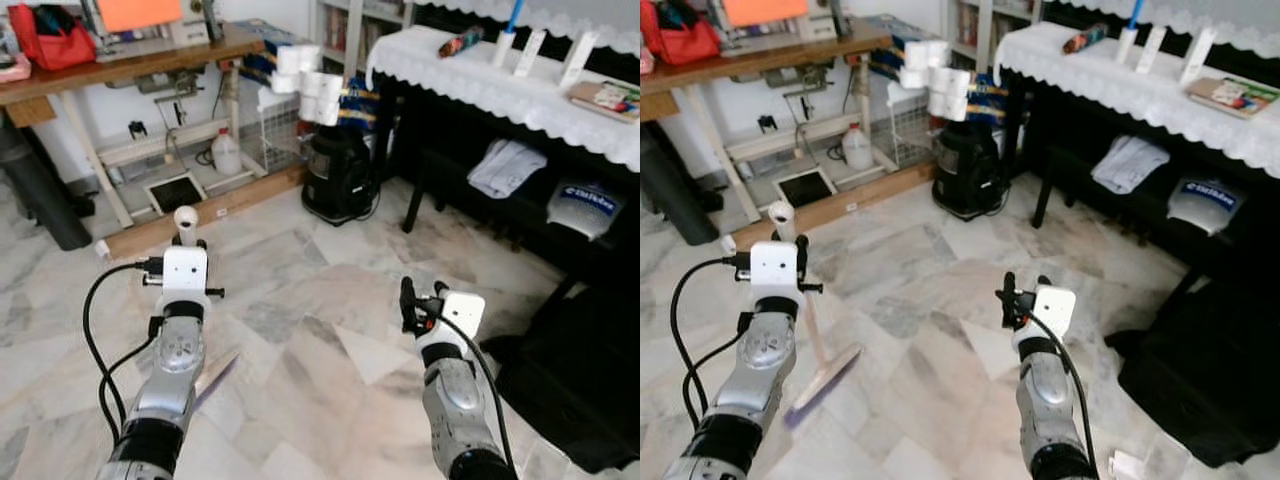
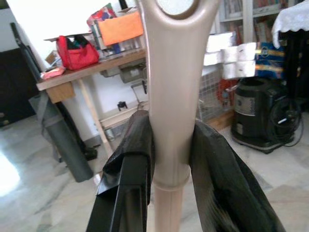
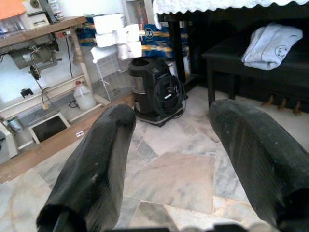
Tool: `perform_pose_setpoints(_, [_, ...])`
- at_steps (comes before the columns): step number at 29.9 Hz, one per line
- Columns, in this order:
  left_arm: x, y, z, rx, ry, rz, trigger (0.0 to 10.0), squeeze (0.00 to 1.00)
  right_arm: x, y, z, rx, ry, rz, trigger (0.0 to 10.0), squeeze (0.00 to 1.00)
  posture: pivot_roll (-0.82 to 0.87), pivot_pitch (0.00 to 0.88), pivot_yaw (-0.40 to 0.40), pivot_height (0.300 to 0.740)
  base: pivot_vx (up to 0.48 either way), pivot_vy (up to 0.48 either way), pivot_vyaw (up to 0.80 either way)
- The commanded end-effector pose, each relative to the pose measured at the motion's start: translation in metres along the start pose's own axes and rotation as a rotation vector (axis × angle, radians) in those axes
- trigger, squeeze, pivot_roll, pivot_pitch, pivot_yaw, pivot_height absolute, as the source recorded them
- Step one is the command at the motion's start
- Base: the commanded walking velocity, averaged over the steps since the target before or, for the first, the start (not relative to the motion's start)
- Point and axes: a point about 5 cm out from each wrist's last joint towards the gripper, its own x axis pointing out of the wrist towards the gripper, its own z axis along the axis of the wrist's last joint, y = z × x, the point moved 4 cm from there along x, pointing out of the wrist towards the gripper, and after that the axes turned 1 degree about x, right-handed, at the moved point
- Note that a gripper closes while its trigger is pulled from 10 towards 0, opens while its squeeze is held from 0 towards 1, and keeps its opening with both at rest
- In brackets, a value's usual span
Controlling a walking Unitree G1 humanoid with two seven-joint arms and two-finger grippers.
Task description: Sweep floor
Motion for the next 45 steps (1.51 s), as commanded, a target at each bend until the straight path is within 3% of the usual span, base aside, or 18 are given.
perform_pose_setpoints(1, [0.000, 0.001, 0.005, 0.009, -0.024, 0.008, 10.0, 0.00, 0.002, 0.003, 0.005, 0.005, -0.016, 0.008, 10.0, 0.00, 0.02, 0.000, -0.019, 0.740, 0.000, -0.281, 0.00])
perform_pose_setpoints(9, [-0.001, 0.004, 0.002, -0.028, -0.009, 0.037, 10.0, 0.00, 0.005, 0.000, 0.008, 0.004, -0.019, 0.012, 10.0, 0.00, 0.02, 0.000, -0.034, 0.740, 0.000, -0.072, 0.00])
perform_pose_setpoints(26, [-0.003, 0.007, -0.004, -0.062, 0.016, 0.068, 10.0, 0.00, 0.005, 0.001, 0.007, -0.017, -0.010, 0.031, 10.0, 0.00, 0.02, 0.000, -0.050, 0.740, 0.000, 0.000, -0.65])
perform_pose_setpoints(37, [-0.004, 0.007, -0.005, -0.074, 0.020, 0.065, 10.0, 0.00, 0.004, 0.006, 0.004, -0.004, 0.002, 0.045, 10.0, 0.00, 0.03, 0.000, -0.052, 0.740, 0.000, 0.388, 0.00])
perform_pose_setpoints(45, [-0.002, 0.004, -0.003, -0.078, 0.014, 0.054, 10.0, 0.00, 0.004, 0.006, 0.003, -0.011, 0.005, 0.044, 10.0, 0.00, 0.03, 0.000, -0.046, 0.740, 0.000, 0.412, -0.75])
